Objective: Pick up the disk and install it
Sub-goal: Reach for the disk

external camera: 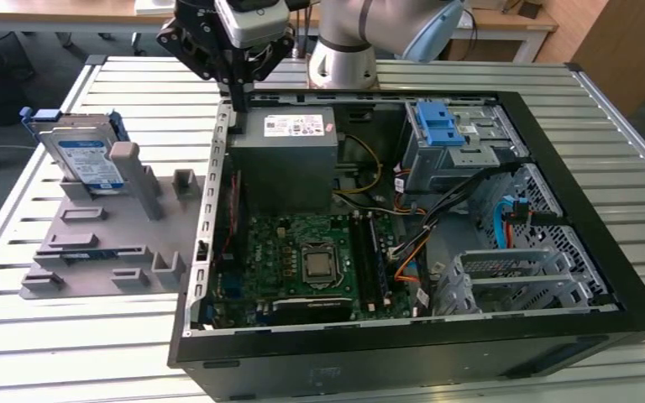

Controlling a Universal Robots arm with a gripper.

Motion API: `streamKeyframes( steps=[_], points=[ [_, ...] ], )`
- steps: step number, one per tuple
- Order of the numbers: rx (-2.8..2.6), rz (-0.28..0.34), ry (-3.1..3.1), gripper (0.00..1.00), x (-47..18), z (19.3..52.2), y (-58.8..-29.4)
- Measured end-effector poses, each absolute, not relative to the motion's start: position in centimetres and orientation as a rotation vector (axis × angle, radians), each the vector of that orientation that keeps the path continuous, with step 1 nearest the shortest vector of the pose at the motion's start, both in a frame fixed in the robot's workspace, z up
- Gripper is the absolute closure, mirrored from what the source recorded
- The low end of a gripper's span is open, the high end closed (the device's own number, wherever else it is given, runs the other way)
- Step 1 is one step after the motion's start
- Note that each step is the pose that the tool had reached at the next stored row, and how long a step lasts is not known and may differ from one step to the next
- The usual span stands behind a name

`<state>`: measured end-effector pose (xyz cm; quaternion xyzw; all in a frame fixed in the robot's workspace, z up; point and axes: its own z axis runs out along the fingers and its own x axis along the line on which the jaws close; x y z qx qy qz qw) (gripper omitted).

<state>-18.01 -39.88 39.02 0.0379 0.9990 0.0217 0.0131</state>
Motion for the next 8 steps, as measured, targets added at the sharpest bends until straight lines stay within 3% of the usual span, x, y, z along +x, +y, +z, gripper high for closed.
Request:
streamKeyframes(
  steps=[8],
  points=[
    [0.118,0.068,3.113,0.89,-18.33,39.01,-39.79]
  ],
)
